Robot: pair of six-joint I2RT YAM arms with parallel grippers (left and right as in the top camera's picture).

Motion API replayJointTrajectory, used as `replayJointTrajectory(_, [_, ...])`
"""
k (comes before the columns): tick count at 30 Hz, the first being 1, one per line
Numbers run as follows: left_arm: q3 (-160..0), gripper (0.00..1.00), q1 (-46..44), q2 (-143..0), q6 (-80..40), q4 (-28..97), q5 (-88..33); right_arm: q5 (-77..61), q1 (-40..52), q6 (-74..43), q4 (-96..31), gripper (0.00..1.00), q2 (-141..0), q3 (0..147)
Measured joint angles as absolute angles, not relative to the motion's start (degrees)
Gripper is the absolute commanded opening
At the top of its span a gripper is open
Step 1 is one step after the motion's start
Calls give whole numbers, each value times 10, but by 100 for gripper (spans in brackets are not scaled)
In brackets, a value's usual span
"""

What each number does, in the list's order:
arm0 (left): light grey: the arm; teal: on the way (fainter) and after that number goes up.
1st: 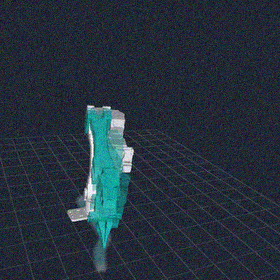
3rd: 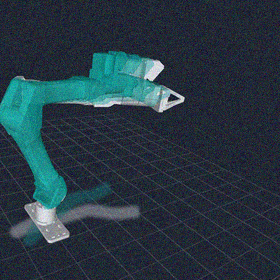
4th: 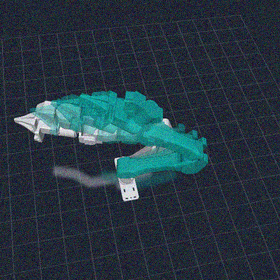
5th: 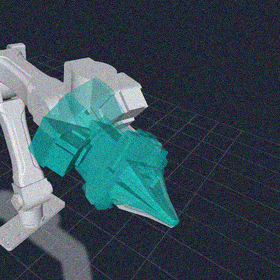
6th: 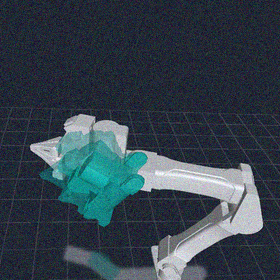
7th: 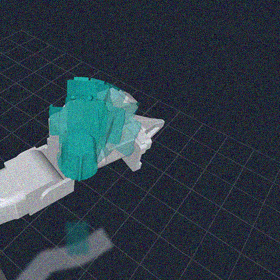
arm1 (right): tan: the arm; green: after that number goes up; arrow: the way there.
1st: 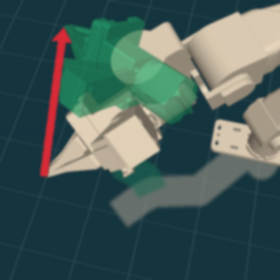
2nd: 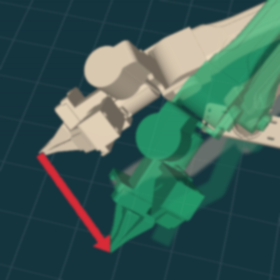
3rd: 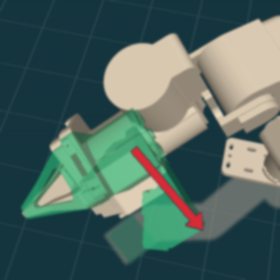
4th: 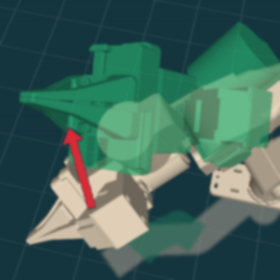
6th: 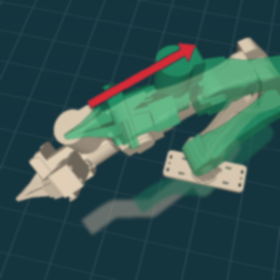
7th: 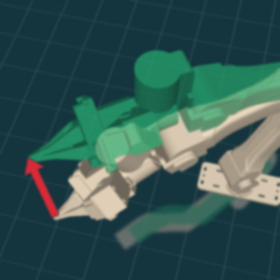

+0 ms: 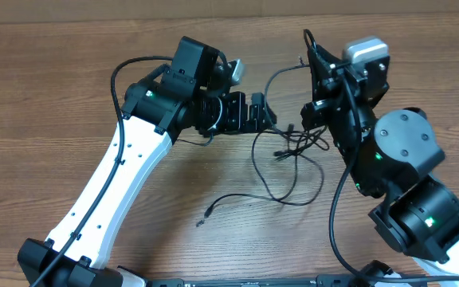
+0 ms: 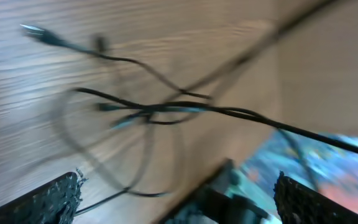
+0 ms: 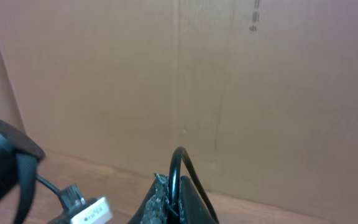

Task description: Untangle cables

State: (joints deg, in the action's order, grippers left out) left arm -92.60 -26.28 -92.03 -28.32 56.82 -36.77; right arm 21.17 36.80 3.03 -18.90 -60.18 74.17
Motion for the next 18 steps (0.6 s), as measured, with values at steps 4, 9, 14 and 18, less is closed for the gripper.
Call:
replayJointTrajectory(4, [-926,100,-263,-920,-252,559,-434,230,368,30,-189,4,-602,742])
replayJointTrajectory(9, [-926,100,-263,-920,-182,573,-505,253,359,30,-192,4,-602,742])
replayJointTrajectory(14, [-926,100,-263,-920,-96,587,-571,262,334,30,-202,4,-602,742])
replayJointTrajectory(18, [-926,100,-263,-920,-70,572,-596,264,330,30,-219,4,-602,742])
